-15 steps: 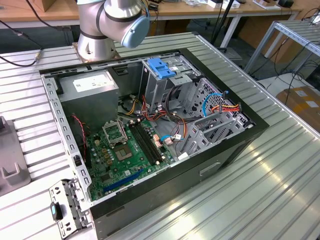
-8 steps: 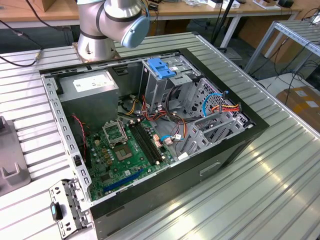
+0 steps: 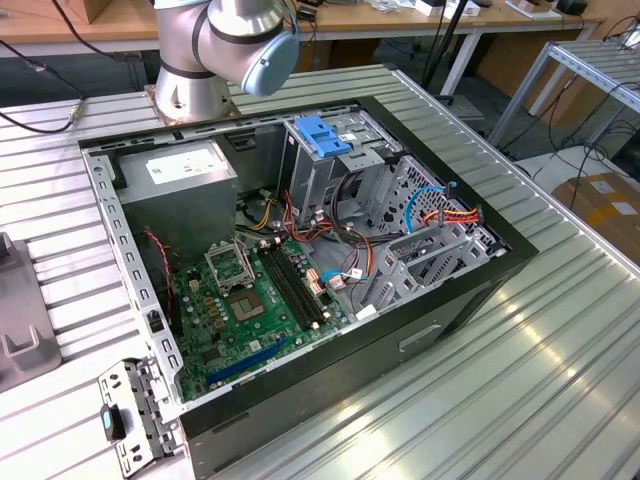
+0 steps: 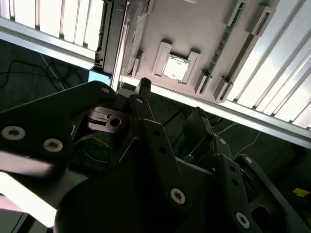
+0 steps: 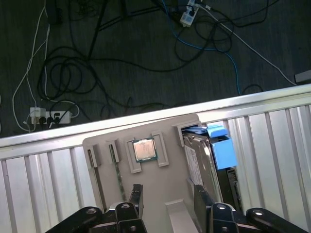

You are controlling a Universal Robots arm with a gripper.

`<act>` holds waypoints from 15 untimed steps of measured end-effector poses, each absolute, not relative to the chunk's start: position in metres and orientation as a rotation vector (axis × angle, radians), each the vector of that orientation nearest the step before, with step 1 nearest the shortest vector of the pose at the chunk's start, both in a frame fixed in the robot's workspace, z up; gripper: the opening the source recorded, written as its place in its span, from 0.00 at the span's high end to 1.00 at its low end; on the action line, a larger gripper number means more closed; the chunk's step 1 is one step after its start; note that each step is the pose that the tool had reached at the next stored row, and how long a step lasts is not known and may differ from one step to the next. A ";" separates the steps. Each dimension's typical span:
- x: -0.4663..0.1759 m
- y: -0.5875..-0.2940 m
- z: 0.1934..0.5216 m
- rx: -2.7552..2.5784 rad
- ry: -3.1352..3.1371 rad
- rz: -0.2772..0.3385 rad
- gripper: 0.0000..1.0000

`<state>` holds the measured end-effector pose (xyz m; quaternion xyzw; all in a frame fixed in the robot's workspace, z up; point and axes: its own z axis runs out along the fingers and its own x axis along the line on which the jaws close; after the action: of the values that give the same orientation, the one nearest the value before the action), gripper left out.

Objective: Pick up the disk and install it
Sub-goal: 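Pick up the disk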

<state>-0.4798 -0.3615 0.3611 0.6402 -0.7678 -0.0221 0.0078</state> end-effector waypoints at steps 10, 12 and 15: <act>-0.480 -0.359 0.361 2.001 -2.400 -0.069 0.46; -0.480 -0.359 0.361 2.001 -2.400 -0.069 0.46; -0.480 -0.358 0.361 2.001 -2.400 -0.069 0.46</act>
<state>-0.4797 -0.3577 0.3610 0.6402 -0.7678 -0.0221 0.0078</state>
